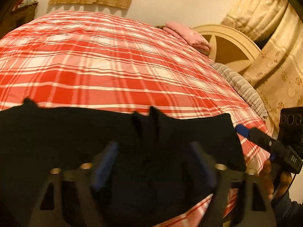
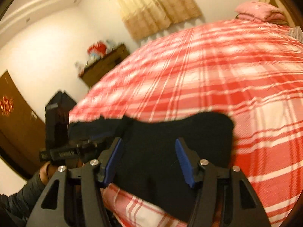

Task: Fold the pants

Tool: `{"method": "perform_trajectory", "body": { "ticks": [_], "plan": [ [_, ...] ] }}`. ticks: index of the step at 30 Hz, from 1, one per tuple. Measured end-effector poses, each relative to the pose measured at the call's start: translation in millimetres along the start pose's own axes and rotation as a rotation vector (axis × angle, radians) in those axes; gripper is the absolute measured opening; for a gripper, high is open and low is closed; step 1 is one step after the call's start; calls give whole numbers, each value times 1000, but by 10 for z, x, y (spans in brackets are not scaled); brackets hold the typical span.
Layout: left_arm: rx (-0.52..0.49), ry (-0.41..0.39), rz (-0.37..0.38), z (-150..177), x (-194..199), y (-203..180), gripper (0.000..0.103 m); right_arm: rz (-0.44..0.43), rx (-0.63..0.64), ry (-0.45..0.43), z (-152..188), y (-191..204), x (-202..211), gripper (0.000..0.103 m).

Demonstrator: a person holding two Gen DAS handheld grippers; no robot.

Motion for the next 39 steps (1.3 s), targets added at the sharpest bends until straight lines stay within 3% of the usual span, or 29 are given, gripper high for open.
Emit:
{"method": "perform_trajectory", "body": {
  "ticks": [4,5,6,11,15,18,20,21,23,27,31,33,35,39],
  "plan": [
    [-33,35,-43,20,-135,-123,56,9,-40,-61,-34,-93,70,65],
    [-32,40,-60,23,-162,-120,39,8,-60,-63,-28,-114,61,65],
    [-32,45,-81,32,-173,-108,14,4,-74,-63,-19,-140,59,65],
    [26,-11,-22,32,137,-41,12,23,-103,-112,-17,-211,182,65],
    [37,-57,-54,60,410,94,12,5,-125,-145,-36,-247,226,67],
    [83,-51,-97,79,357,315,12,-14,-104,-142,-45,-195,213,69],
    [112,-31,-83,100,271,424,12,-27,-77,-125,-25,-130,181,69],
    [119,-26,-77,110,230,457,13,-34,-64,-115,-15,-103,158,69],
    [113,-38,-86,131,180,460,14,-61,-33,-57,22,-32,50,80],
    [78,-56,-102,150,181,408,15,-6,-16,125,169,-38,-315,80],
    [59,-54,-147,149,223,366,26,-27,-36,111,144,-106,-292,80],
    [27,-73,-210,161,280,310,42,-15,-40,98,132,-120,-259,79],
    [-4,-103,-261,178,333,270,68,14,0,54,103,-12,-174,80],
    [-54,-124,-305,183,363,240,70,2,140,18,143,298,-88,80]
  ]
}}
Point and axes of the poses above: each gripper's, at about its wrist camera, not at the fingertips, and x roughly against the way its jaws point, y to its left, z to its underside, the point moved 2 cm from there along -x, roughly the way its jaws point, and after that the axes turned 7 degrees about x, right-handed, at the moved point
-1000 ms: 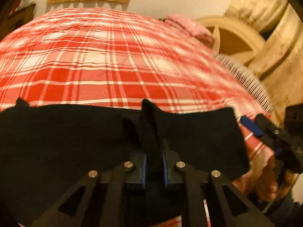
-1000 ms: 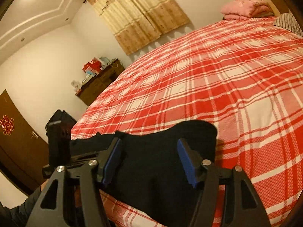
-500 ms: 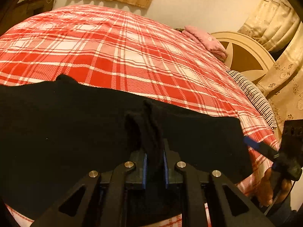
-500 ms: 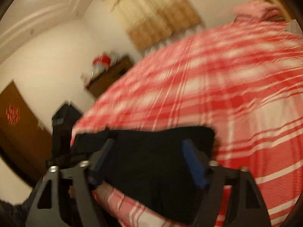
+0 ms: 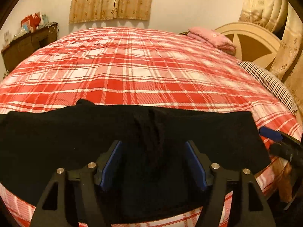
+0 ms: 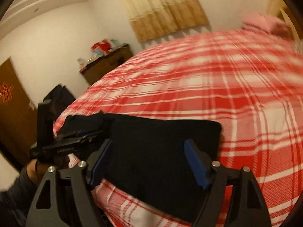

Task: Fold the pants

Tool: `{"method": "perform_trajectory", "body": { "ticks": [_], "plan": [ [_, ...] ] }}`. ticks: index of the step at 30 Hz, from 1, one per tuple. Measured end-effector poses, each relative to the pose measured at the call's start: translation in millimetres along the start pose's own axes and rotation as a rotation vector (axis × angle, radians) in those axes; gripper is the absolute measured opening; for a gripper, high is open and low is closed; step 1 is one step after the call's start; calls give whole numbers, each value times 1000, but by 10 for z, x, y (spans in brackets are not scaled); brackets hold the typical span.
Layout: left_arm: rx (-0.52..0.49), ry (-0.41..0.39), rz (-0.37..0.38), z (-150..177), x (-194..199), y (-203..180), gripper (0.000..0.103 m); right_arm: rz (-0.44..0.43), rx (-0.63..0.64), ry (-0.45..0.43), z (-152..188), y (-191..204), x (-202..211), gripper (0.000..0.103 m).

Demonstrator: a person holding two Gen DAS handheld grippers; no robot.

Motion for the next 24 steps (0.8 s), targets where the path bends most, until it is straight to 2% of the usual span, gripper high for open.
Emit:
{"method": "perform_trajectory", "body": {
  "ticks": [3,6,8,17,21,24],
  "plan": [
    [7,3,-4,4,-17,41,70,-11,66,61,66,141,-150,80],
    [14,8,-13,9,-36,73,70,43,152,174,189,229,-375,80],
    [15,11,-17,20,-41,90,70,69,180,207,280,201,-440,80],
    [45,4,-14,65,39,270,70,97,194,181,296,252,-357,82],
    [67,-14,-15,42,111,366,72,82,208,94,164,429,-235,82],
    [82,-21,-31,13,140,423,72,32,226,54,50,597,-286,83]
  ]
}}
Point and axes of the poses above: each gripper's, at about its wrist camera, not at the fingertips, and x roughly against the way its jaws point, y to its left, z to its underside, the point moved 2 cm from there along -x, roughly the way its jaws point, and after that the axes turned 7 degrees about x, right-handed, at the moved point
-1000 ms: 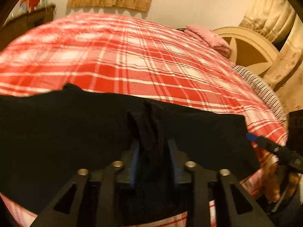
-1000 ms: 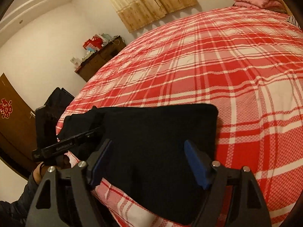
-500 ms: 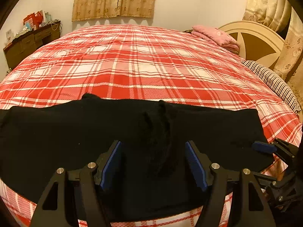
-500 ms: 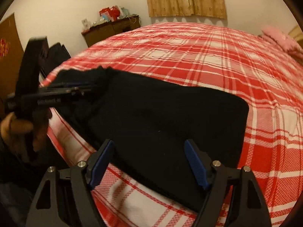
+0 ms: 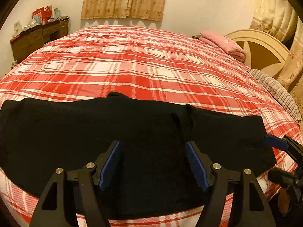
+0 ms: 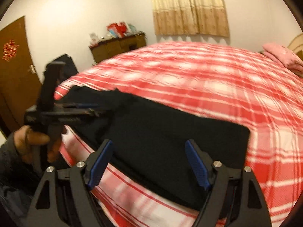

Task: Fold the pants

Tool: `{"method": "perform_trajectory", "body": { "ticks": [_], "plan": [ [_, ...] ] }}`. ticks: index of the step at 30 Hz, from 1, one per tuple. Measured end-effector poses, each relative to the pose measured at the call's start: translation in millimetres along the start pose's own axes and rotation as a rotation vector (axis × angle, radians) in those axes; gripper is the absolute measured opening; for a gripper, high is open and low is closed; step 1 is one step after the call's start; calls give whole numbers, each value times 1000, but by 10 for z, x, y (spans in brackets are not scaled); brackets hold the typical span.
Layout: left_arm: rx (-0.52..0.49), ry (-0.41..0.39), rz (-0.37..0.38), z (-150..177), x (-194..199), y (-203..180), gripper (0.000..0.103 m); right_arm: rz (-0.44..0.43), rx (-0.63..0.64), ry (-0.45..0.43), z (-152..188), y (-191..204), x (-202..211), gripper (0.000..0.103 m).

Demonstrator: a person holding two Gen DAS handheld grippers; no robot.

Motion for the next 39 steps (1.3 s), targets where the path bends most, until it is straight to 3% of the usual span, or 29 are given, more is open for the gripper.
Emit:
{"method": "perform_trajectory", "body": {
  "ticks": [4,8,15,17,20,24,39],
  "plan": [
    [-1,-30,-8,-78,141,71,72,-62,24,14,-174,197,-298,83],
    [-20,-69,-93,-220,307,339,72,-104,-16,171,-106,229,-824,84],
    [31,-97,-385,-348,535,1524,72,-146,-41,116,-113,157,-702,84],
    [75,-107,-430,-354,620,1863,72,-146,-58,82,-125,120,-626,84],
    [142,-120,-423,-336,676,2168,72,-134,-71,26,-181,90,-524,84],
    [208,-98,-333,-297,585,2326,72,-139,-87,24,-190,107,-557,84],
    [89,-76,-347,-317,389,2308,70,-149,-98,42,-86,138,-564,84]
  ]
}}
Point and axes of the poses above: each gripper's, at about its wrist camera, not at the fingertips, and x roughly against the way its jaws point, y to its left, z to its underside, the point moved 2 cm from there along -x, roughly the way its jaws point, and after that the axes turned 7 degrees about x, right-handed, at the moved point
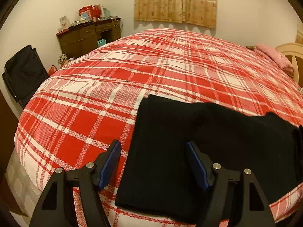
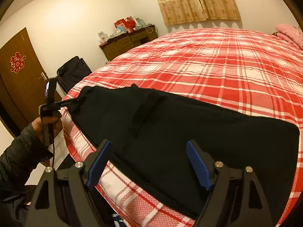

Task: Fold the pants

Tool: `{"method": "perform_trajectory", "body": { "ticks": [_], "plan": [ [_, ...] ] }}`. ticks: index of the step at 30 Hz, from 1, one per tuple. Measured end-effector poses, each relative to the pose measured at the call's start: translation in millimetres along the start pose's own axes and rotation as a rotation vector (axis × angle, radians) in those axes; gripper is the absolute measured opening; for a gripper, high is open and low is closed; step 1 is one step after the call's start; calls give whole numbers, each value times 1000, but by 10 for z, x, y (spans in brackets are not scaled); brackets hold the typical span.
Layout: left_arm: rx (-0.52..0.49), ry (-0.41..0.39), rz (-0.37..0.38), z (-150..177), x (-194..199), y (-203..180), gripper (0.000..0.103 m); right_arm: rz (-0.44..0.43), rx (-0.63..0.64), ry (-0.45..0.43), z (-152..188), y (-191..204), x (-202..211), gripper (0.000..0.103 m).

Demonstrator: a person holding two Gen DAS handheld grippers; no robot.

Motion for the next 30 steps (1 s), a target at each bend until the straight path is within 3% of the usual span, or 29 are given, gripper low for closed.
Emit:
{"method": "perform_trajectory", "body": {
  "ticks": [4,8,9,14,20,30],
  "plan": [
    [20,11,50,-7,26,64,57,2,10,3,12,37,-5,84],
    [37,27,119,13,65,61,32,2,19,7,20,71,-30,84],
    [63,35,136,9,79,80,30,2,21,6,22,74,-32,84],
    [118,23,178,10,177,85,26,4,20,1,29,77,-33,84],
    [261,-1,320,-31,386,149,25,20,15,6,34,57,-37,84],
    [192,-98,465,-229,968,-383,25,44,-20,-29,-23,-52,127,84]
  ]
}}
Point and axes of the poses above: each gripper's, at about its wrist camera, not at the fingertips, and x roughly against the way its jaws point, y to its left, z to its underside, the point moved 2 cm from there along -x, roughly the way its jaws point, and after that the axes turned 7 degrees about x, right-handed, at the moved point
